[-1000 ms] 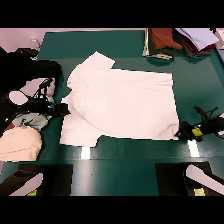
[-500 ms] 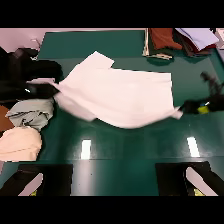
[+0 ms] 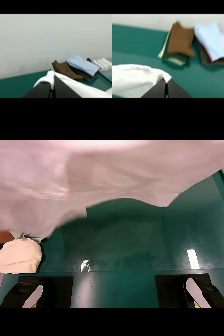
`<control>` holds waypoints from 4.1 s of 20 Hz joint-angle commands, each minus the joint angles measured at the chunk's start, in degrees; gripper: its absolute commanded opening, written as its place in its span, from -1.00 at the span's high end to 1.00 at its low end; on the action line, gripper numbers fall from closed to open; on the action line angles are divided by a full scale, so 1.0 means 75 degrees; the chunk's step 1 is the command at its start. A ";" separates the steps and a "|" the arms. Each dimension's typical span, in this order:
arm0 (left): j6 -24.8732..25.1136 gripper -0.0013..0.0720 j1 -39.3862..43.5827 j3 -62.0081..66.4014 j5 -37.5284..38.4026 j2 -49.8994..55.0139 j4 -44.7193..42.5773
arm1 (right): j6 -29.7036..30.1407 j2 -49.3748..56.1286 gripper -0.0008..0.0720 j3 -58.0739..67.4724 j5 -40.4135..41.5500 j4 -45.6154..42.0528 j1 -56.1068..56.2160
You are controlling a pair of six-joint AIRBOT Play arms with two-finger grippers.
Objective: Fold the shirts.
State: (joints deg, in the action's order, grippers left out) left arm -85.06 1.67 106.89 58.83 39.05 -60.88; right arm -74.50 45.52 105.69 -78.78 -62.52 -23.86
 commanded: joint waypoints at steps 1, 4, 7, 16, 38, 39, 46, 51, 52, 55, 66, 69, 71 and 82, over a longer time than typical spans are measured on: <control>-0.0117 0.91 0.0000 0.0857 -0.0245 0.0035 -0.0484 | -0.0251 0.0539 0.94 0.1909 -0.0195 0.0000 -0.0280; -0.0635 0.91 0.0000 0.0854 0.1145 0.0778 -0.1597 | -0.0498 0.1070 0.94 0.1973 -0.0437 0.0029 -0.0254; -0.0635 0.90 0.0000 0.0583 0.2451 0.2244 -0.1792 | -0.0495 0.1661 0.94 0.0720 -0.0583 -0.0026 0.0350; -0.0224 0.90 0.0000 -0.2238 0.1533 0.6391 -0.1367 | -0.0580 0.5313 0.94 -0.2055 -0.0262 -0.0664 0.1679; 0.0734 -0.55 -0.0793 -0.3911 0.1612 0.6846 -0.0691 | -0.0530 0.6033 0.00 -0.3051 0.0315 -0.0871 0.1533; 0.0583 -0.51 -0.0915 -0.3911 0.1792 0.6645 -0.0691 | -0.0527 0.5898 0.00 -0.3057 0.0248 -0.0877 0.1466; -0.0096 -0.51 -0.1037 -0.7160 0.2288 0.3034 -0.1886 | -0.0513 0.4229 0.00 -0.3060 -0.0778 -0.0866 0.1341; -0.0682 -0.51 -0.1037 -0.9973 0.2538 0.0997 -0.1536 | -0.0513 0.3529 0.00 -0.3060 -0.0702 -0.0868 0.1754; -0.0682 -0.51 -0.1035 -1.0249 0.2544 0.0906 -0.1408 | -0.0513 0.3485 0.00 -0.3060 -0.0697 -0.0868 0.1827; -0.0667 -0.51 -0.1035 -1.0786 0.2401 0.0903 -0.1000 | -0.0513 0.3456 0.00 -0.3060 -0.0729 -0.0868 0.1976; -0.0545 -0.51 -0.0437 -1.1657 0.2098 0.0903 0.0050 | -0.0516 0.3456 0.00 -0.3060 -0.0781 -0.0831 0.1970; -0.0813 -0.50 0.0335 -1.1654 0.1711 0.0903 0.0096 | -0.0516 0.3456 0.00 -0.3060 -0.0790 -0.0831 0.1970; -0.1070 0.33 0.0399 -1.1570 0.1437 0.0903 0.0122 | -0.0513 0.3453 0.00 -0.3060 -0.0842 -0.0831 0.1944; -0.0711 0.90 0.0399 -0.9672 0.1411 0.0903 0.0248 | -0.0227 0.1926 -0.46 -0.8090 -0.1070 -0.2017 -0.1326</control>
State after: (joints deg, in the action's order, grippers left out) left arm -91.15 4.60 31.97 70.04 45.89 -59.83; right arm -77.30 62.85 57.67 -87.92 -74.96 -25.56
